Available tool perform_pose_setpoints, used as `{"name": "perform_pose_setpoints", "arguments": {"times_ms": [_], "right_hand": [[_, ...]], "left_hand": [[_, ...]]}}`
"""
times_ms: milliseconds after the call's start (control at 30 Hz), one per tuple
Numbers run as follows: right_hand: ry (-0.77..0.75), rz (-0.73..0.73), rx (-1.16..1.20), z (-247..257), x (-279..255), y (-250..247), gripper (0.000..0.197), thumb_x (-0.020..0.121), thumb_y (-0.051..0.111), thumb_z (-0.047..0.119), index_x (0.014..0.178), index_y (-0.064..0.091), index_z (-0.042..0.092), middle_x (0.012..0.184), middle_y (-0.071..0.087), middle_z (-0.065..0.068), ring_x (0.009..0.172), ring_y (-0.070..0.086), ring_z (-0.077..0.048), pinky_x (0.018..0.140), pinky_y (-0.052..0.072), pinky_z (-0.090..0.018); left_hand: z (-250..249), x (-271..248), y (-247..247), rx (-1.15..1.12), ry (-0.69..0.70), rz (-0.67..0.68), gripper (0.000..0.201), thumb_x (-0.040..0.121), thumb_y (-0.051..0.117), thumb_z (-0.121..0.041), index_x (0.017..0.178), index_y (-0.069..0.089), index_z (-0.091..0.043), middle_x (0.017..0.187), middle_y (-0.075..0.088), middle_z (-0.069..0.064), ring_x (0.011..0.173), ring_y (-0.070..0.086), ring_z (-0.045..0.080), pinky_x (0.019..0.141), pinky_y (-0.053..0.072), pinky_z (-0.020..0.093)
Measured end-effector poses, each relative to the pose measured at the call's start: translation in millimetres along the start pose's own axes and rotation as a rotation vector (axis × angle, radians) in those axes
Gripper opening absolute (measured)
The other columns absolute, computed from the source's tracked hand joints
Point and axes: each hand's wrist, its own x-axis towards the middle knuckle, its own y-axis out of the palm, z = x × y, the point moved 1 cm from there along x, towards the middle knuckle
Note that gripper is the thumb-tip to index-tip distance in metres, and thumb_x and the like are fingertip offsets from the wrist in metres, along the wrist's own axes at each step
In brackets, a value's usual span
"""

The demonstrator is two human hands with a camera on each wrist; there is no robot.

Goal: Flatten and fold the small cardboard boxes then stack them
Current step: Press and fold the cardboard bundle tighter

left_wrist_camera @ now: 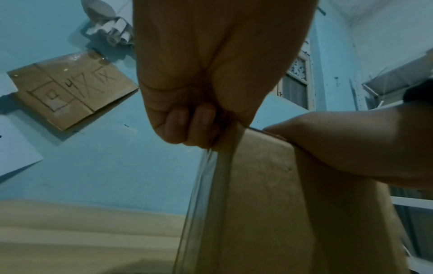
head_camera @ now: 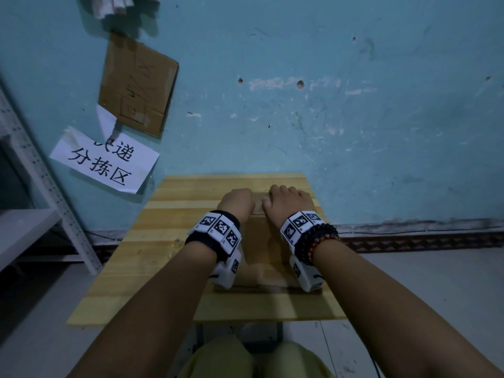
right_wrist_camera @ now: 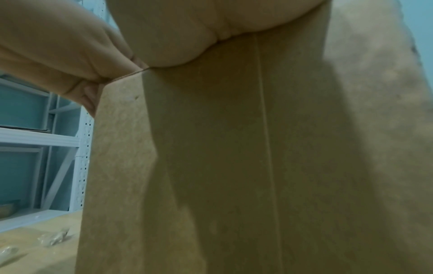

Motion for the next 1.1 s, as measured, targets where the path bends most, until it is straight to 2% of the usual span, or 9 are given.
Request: {"name": "perform_pose_setpoints", "arguments": {"times_ms": [200,333,433,567,700,767,833,1000,1100], "right_hand": [[-0.003,0.004,0.000,-0.3,-0.5,-1.0,0.044,0.097,0.025,0.037,0.125,0.044,0.010,0.129,0.051,-0.012,0.120,0.046,-0.028,0.100,0.033,-0.040],[-0.002,-0.006,0.002,-0.6,-1.5,0.1,0.044,0.097,0.025,0.037,0.125,0.044,0.009,0.128,0.052,-0.012,0.119,0.047,-0.028,0.100,0.034,-0.040],[0.002,-0.004,0.006,0.4,-2.4,-0.9,0.044,0.097,0.025,0.037,0.125,0.044,0.010,0.128,0.052,-0.011,0.119,0.047,-0.028,0.100,0.033,-0.041],[0.002,0.004,0.006,0.0,-3.4,-2.6,0.043,0.097,0.025,0.036,0.126,0.043,0.009,0.130,0.051,-0.012,0.121,0.046,-0.028,0.101,0.033,-0.040],[0.006,0.012,0.011,1.1,-3.4,-4.0,0.044,0.097,0.025,0.037,0.127,0.043,0.009,0.132,0.050,-0.013,0.122,0.045,-0.028,0.103,0.032,-0.041],[0.005,0.013,0.010,1.0,-3.6,-4.3,0.044,0.097,0.025,0.036,0.127,0.042,0.009,0.131,0.050,-0.012,0.122,0.045,-0.028,0.103,0.032,-0.041],[0.006,0.016,0.011,0.8,-4.5,-4.0,0.043,0.097,0.026,0.036,0.127,0.042,0.009,0.131,0.050,-0.012,0.122,0.045,-0.028,0.102,0.032,-0.040],[0.007,0.020,0.011,1.2,-3.2,-3.6,0.043,0.097,0.026,0.036,0.127,0.042,0.010,0.131,0.050,-0.012,0.123,0.044,-0.028,0.103,0.032,-0.040],[0.003,0.020,0.010,1.2,-1.6,-2.2,0.043,0.097,0.025,0.036,0.126,0.042,0.009,0.130,0.050,-0.012,0.121,0.045,-0.028,0.102,0.032,-0.040]], "left_hand": [[3.4,-2.8,-0.7,-0.014,-0.009,-0.024,0.025,0.097,0.036,-0.006,0.111,0.053,0.006,0.114,0.058,0.024,0.105,0.056,0.037,0.086,0.044,0.040],[3.0,-8.6,1.0,0.054,0.078,-0.084,0.018,0.095,0.037,-0.004,0.107,0.050,-0.001,0.107,0.059,0.019,0.096,0.057,0.033,0.080,0.046,0.039],[2.0,-9.9,-3.3,-0.044,0.089,-0.167,0.015,0.092,0.042,-0.003,0.105,0.048,-0.001,0.102,0.059,0.019,0.089,0.056,0.032,0.075,0.044,0.038],[-5.3,-10.2,-5.4,-0.155,0.024,-0.221,0.010,0.089,0.054,-0.007,0.091,0.061,0.001,0.093,0.063,0.016,0.090,0.060,0.031,0.077,0.047,0.037],[-5.4,-11.6,-3.9,-0.300,-0.026,-0.181,0.032,0.091,0.054,-0.015,0.061,0.052,-0.003,0.065,0.050,0.011,0.074,0.053,0.028,0.066,0.039,0.033],[-3.6,-9.7,-3.7,-0.339,-0.013,-0.171,0.019,0.091,0.052,-0.012,0.075,0.059,-0.004,0.078,0.060,0.012,0.083,0.058,0.029,0.071,0.043,0.033],[-0.1,-8.7,-3.6,-0.435,-0.042,-0.173,0.006,0.088,0.056,-0.009,0.089,0.051,-0.008,0.087,0.057,0.009,0.084,0.055,0.025,0.070,0.042,0.031],[4.3,-5.6,-5.1,-0.398,-0.147,-0.069,0.037,0.088,0.061,-0.020,0.059,0.038,-0.013,0.062,0.042,0.001,0.077,0.048,0.022,0.068,0.036,0.027],[1.3,-6.1,-7.0,-0.293,-0.155,-0.056,0.034,0.090,0.057,-0.022,0.062,0.045,-0.008,0.066,0.048,0.005,0.083,0.055,0.029,0.070,0.040,0.031]]}}
